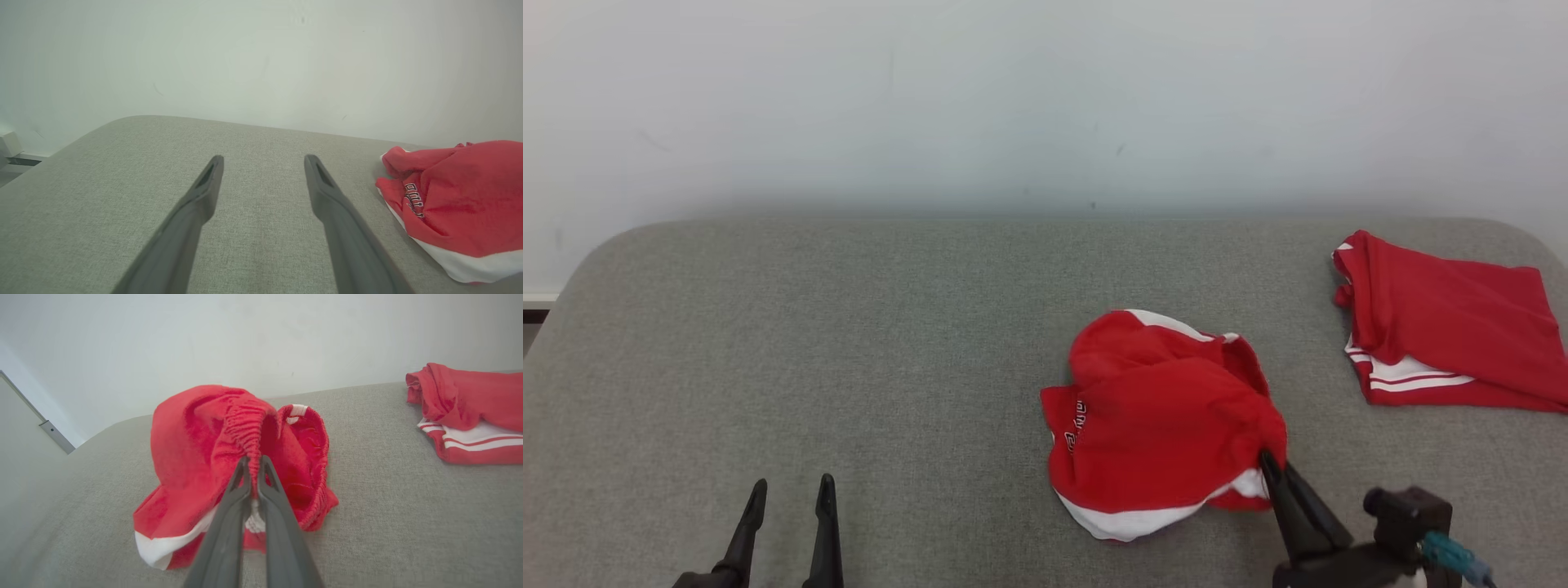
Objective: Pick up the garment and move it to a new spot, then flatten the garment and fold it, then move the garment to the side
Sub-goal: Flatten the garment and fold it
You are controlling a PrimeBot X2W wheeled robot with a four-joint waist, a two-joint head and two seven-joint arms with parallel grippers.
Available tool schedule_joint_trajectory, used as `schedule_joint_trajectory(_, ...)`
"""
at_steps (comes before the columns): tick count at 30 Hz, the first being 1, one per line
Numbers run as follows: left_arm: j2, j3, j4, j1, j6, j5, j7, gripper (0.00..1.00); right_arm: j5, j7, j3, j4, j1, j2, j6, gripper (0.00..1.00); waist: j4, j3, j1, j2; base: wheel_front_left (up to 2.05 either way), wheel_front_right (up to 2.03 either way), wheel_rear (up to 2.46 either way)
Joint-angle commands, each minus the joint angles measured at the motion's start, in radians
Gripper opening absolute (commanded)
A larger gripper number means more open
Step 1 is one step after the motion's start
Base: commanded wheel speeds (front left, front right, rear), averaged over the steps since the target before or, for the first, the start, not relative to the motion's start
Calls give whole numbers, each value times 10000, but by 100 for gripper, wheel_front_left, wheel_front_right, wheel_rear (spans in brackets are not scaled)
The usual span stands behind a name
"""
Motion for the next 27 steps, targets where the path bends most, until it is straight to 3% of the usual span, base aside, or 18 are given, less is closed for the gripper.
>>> schedule_joint_trajectory(1, 1, 7, 10, 130, -11, -85, -26, 100, 74, 188, -85, -379, 460, -60, -27, 0, -25, 11, 0, -1, 0, 0, 0)
schedule_joint_trajectory(7, -1, -38, 44, 96, -14, -167, -26, 100, -363, 1006, -1104, -1689, 2035, -93, -27, 0, -73, 122, 0, -1, 0, 0, 0)
schedule_joint_trajectory(13, 1, -62, 94, -55, -17, -178, -26, 100, -577, 1616, -1869, -1961, 2604, 206, -27, 3, -140, 300, 0, -1, 0, 0, 0)
schedule_joint_trajectory(14, 1, -96, 109, -86, -17, -181, -26, 100, -670, 1599, -1901, -1967, 2571, 222, -27, 47, -142, 320, 0, -1, 0, 0, 0)
schedule_joint_trajectory(15, -1, -125, 121, -124, -17, -185, -26, 100, -726, 1561, -1923, -1974, 2537, 258, -27, 100, -138, 334, 0, -1, 0, 0, 0)
schedule_joint_trajectory(27, -1, -93, 101, -226, -18, -132, -27, 100, -1150, -52, -1830, -2387, 2213, 597, -27, 100, -308, 333, 0, -1, 0, 0, 0)
